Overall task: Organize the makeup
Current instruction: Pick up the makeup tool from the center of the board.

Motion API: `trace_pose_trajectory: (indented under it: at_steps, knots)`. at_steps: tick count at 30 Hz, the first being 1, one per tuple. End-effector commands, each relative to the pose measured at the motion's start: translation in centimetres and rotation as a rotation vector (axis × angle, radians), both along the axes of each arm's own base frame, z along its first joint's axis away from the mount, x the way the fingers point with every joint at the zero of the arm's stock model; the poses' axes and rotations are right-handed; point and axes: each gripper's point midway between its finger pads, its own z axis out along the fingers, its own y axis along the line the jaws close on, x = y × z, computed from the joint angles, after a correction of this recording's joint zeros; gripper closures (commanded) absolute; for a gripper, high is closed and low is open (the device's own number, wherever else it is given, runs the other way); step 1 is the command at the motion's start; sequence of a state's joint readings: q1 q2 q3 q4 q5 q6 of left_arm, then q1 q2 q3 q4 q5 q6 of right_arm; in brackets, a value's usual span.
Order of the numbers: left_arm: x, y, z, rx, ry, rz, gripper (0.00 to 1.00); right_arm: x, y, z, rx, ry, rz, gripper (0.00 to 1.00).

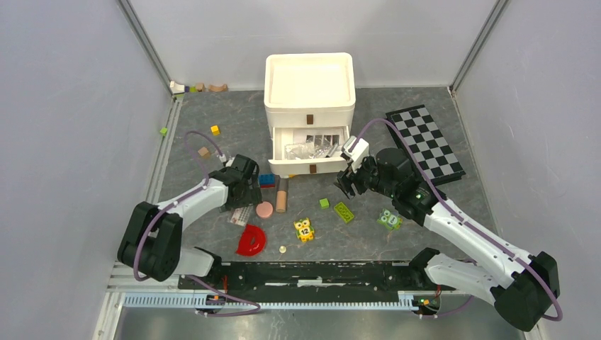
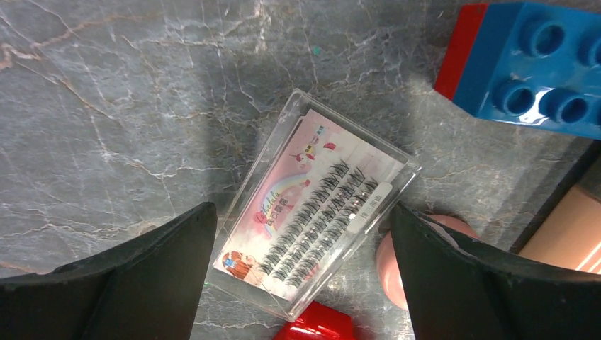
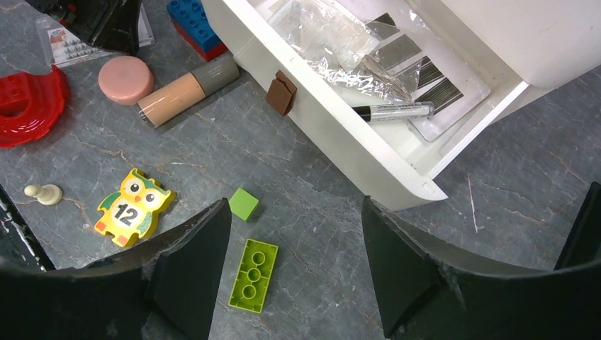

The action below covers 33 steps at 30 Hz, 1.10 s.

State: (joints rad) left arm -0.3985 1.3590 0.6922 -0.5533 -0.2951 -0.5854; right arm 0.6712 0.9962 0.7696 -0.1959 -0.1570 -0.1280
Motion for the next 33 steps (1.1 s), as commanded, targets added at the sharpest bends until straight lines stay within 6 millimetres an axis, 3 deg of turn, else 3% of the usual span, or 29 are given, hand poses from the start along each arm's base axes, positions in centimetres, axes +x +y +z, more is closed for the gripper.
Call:
trace_pose_trajectory:
  at_steps: [1,9,14,17,22,27,33]
  knots:
    - [-0.4,-0.7,-0.8,-0.052,0.023,0.041,0.03,0.0,0.4,0.8,0.030,-0.023,0.015,0.25]
    - [-1.0,-1.2,-0.4,-0.097,0.017,0.061,0.03,-0.2,0.5,0.4,0.031,-0.007,0.020,0.25]
    - [-1.7,-1.2,-0.3,-0.119,0.016,0.076,0.18,-0.2,0.6,0.5,0.038,-0.002,0.022,0.25]
    - [-1.5,-1.2,0.3,-0.124,0.001,0.077,0.33,-0.3,0.6,0.5,0.041,0.002,0.021,0.25]
    - [-0.9,-1.2,2.0,-0.122,-0.032,0.056,0.46,-0.4,0.5,0.6,0.046,0.002,0.019,0.25]
    - [0.5,-1.2,6.6,-0.126,-0.132,0.031,0.57,-0.6,0.3,1.1,0.055,-0.007,0.016,0.25]
    - [3.1,-1.5,15.3,-0.106,-0.326,-0.126,0.59,0.2,-1.7,3.3,0.084,-0.085,-0.104,0.25]
